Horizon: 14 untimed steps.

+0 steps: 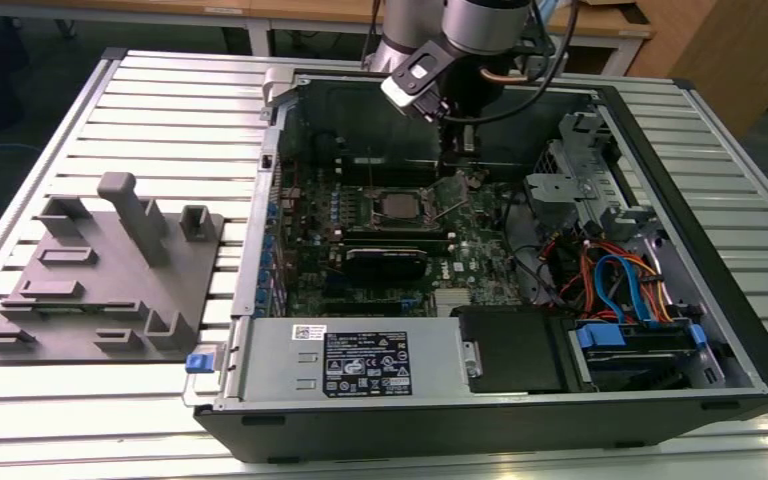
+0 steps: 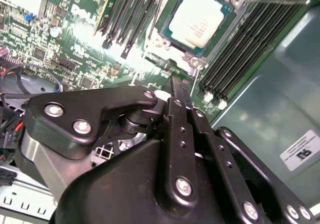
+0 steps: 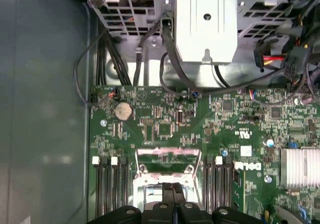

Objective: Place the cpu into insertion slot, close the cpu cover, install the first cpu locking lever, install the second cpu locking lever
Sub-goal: 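Close the cpu cover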

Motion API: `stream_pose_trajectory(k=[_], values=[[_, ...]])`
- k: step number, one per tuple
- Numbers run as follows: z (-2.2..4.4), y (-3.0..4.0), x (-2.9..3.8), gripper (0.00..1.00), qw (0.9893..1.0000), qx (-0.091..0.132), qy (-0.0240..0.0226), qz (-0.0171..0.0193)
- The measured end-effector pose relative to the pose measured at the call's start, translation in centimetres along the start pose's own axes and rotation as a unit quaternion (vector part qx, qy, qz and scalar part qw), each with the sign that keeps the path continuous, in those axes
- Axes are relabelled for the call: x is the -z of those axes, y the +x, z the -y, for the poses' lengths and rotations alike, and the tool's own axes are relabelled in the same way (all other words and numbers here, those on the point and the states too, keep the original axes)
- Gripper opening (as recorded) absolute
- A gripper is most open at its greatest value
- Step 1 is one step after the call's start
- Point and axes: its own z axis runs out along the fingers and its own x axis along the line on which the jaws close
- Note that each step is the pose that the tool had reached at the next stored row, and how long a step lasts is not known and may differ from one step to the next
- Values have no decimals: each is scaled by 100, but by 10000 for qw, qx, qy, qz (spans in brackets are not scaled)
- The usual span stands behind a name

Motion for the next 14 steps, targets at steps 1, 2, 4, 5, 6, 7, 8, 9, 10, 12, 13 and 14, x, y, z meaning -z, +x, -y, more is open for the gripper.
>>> stream_pose_trajectory(k=[1,2,4,5,6,7,8,9,10,12,13,14], values=[[-8,0,0,10,10000,0,0,0],[-9,0,0,10,10000,0,0,0],[-9,0,0,10,10000,-1,0,0],[-27,0,0,10,10000,0,0,0],[-44,0,-1,10,10000,0,0,0],[-44,0,0,10,10000,0,0,0],[-45,0,-1,10,10000,0,0,0],[-45,0,-1,10,10000,0,0,0],[-46,0,-1,10,10000,0,0,0],[-68,1,-1,10,10000,0,0,0],[-68,1,-1,10,10000,0,0,0],[-69,1,-1,10,10000,0,0,0]])
